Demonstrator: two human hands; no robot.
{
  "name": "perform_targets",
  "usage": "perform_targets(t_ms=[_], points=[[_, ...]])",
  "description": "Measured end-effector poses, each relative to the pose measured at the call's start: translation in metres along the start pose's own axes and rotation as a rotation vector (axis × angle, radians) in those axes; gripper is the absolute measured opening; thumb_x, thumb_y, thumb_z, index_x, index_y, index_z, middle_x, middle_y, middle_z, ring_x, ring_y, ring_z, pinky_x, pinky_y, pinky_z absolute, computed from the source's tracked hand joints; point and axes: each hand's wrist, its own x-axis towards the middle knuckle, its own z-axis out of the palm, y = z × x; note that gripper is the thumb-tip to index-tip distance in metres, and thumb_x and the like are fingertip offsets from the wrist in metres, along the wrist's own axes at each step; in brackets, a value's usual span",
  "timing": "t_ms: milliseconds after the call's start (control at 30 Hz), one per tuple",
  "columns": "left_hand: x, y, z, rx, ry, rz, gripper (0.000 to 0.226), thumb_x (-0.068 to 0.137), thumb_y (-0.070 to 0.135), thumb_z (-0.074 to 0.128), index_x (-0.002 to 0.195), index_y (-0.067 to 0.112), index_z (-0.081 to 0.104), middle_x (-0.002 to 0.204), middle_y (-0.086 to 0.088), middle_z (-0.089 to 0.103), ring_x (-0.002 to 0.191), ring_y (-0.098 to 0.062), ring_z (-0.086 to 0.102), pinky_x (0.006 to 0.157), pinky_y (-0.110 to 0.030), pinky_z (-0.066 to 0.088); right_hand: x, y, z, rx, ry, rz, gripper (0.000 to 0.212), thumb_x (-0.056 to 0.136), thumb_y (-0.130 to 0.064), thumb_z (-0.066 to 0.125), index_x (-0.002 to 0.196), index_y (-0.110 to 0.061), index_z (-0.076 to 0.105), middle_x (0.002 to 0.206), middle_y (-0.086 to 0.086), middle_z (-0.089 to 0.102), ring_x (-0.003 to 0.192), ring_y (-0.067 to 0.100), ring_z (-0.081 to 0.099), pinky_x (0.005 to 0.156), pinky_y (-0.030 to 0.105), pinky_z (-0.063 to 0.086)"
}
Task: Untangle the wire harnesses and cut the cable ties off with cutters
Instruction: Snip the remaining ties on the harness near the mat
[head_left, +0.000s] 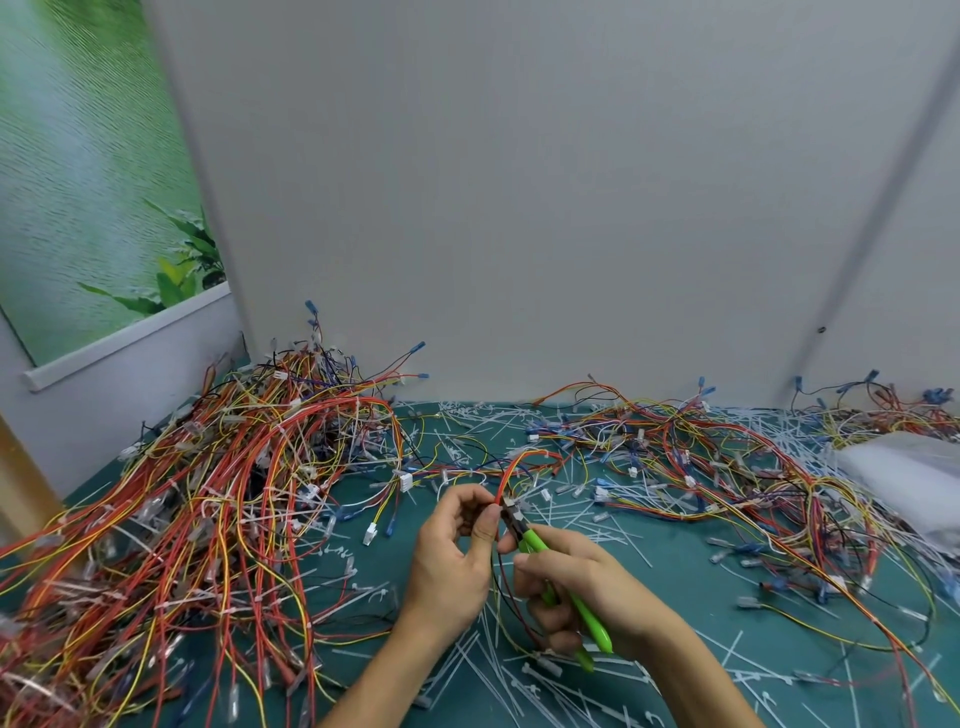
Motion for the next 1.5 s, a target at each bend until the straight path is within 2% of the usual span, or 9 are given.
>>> perform_targets(t_ms=[133, 333, 600, 767, 1033, 1167, 1300, 1400, 1500], points=[[-0.001, 0.003, 0.001, -0.017, -0.016, 0.010, 0.003, 0.098, 0.021, 0.063, 0.098, 0.022, 0.059, 0.077, 0.007, 0.065, 0.073, -0.013, 0.064, 0.074, -0.031, 0.054, 0.000, 0.001, -0.001, 0.037, -0.043, 0.012, 0.040, 0.082, -0.029, 0.070, 0.115, -0.014, 0.054, 0.074, 0.003, 0.045, 0.049, 0.015, 0.034, 0.046, 0.020, 0.033], [-0.002, 0.005, 0.002, -0.086, 0.017, -0.041, 0.003, 0.097, 0.010, 0.064, 0.097, 0.012, 0.061, 0.079, 0.001, 0.066, 0.077, -0.026, 0.066, 0.078, -0.047, 0.056, 0.002, 0.004, -0.002, -0.033, -0.003, -0.010, 0.033, 0.087, -0.022, 0.064, 0.117, -0.013, 0.054, 0.073, 0.001, 0.042, 0.051, 0.013, 0.030, 0.042, 0.017, 0.031], [0.001, 0.011, 0.006, -0.259, 0.069, -0.185, 0.002, 0.095, 0.002, 0.064, 0.096, 0.003, 0.063, 0.077, 0.003, 0.067, 0.075, -0.019, 0.063, 0.076, -0.038, 0.055, 0.006, 0.009, 0.000, -0.137, 0.017, -0.070, 0.032, 0.090, -0.019, 0.059, 0.119, -0.010, 0.048, 0.073, 0.002, 0.034, 0.054, 0.013, 0.026, 0.045, 0.020, 0.029], [0.001, 0.012, 0.005, -0.357, 0.052, -0.254, 0.002, 0.096, 0.001, 0.062, 0.095, 0.002, 0.063, 0.070, 0.002, 0.065, 0.065, -0.012, 0.060, 0.062, -0.021, 0.053, 0.007, 0.010, -0.001, -0.096, -0.005, -0.058, 0.040, 0.089, -0.017, 0.063, 0.122, -0.005, 0.046, 0.073, 0.002, 0.042, 0.054, 0.015, 0.035, 0.048, 0.026, 0.031], [0.003, 0.009, 0.005, -0.548, 0.003, -0.366, 0.012, 0.090, 0.008, 0.065, 0.097, 0.000, 0.062, 0.071, -0.003, 0.068, 0.061, -0.011, 0.062, 0.060, -0.020, 0.053, 0.005, 0.006, -0.001, -0.181, 0.021, -0.096, 0.038, 0.090, -0.017, 0.059, 0.122, -0.002, 0.045, 0.072, 0.006, 0.033, 0.049, 0.012, 0.030, 0.042, 0.019, 0.033], [0.004, 0.006, 0.004, -0.623, -0.036, -0.414, 0.022, 0.083, 0.016, 0.067, 0.098, 0.001, 0.062, 0.072, -0.005, 0.067, 0.061, -0.012, 0.061, 0.062, -0.021, 0.053, 0.004, 0.006, 0.000, -0.152, 0.002, -0.093, 0.029, 0.090, -0.016, 0.057, 0.117, -0.009, 0.048, 0.072, 0.005, 0.032, 0.049, 0.012, 0.027, 0.042, 0.018, 0.031], [0.004, 0.004, 0.004, -0.568, -0.057, -0.352, 0.025, 0.084, 0.019, 0.067, 0.099, 0.000, 0.060, 0.071, -0.004, 0.066, 0.062, -0.013, 0.059, 0.063, -0.021, 0.052, 0.004, 0.005, -0.002, -0.044, -0.026, -0.047, 0.030, 0.087, -0.019, 0.064, 0.114, -0.014, 0.051, 0.073, 0.003, 0.039, 0.050, 0.013, 0.028, 0.046, 0.019, 0.027], [0.004, 0.003, 0.003, -0.380, -0.042, -0.215, 0.023, 0.086, 0.022, 0.068, 0.096, 0.003, 0.062, 0.074, 0.002, 0.067, 0.068, -0.011, 0.061, 0.070, -0.022, 0.052, 0.003, 0.003, -0.007, 0.072, -0.072, 0.004, 0.031, 0.088, -0.022, 0.065, 0.116, -0.013, 0.053, 0.074, 0.003, 0.042, 0.049, 0.013, 0.028, 0.045, 0.019, 0.029], [0.004, 0.001, -0.001, -0.173, -0.049, -0.060, 0.012, 0.090, 0.025, 0.069, 0.096, 0.015, 0.063, 0.081, 0.011, 0.069, 0.076, -0.006, 0.063, 0.076, -0.020, 0.051, 0.002, 0.002, -0.011, 0.122, -0.097, 0.032, 0.027, 0.088, -0.023, 0.066, 0.114, -0.015, 0.058, 0.074, 0.002, 0.039, 0.048, 0.012, 0.026, 0.044, 0.018, 0.030]])
